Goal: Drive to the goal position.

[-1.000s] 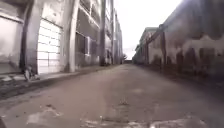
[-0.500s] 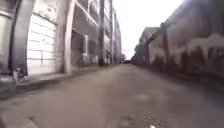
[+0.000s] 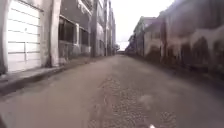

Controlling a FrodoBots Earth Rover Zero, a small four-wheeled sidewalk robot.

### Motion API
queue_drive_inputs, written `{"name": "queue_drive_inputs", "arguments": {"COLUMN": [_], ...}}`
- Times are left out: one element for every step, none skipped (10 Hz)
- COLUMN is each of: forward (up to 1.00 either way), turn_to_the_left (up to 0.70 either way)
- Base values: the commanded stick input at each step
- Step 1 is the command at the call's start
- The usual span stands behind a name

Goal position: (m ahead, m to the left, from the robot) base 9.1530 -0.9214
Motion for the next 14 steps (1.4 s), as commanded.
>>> {"name": "queue_drive_inputs", "arguments": {"forward": [0.70, 0.70, 0.70, 0.70, 0.70, 0.70, 0.70, 0.70, 0.70, 0.70, 0.70, 0.70, 0.70, 0.70], "turn_to_the_left": [0.00, 0.00, 0.00, 0.00, 0.00, 0.00, 0.00, 0.00, 0.00, 0.00, 0.00, 0.00, 0.00, 0.00]}}
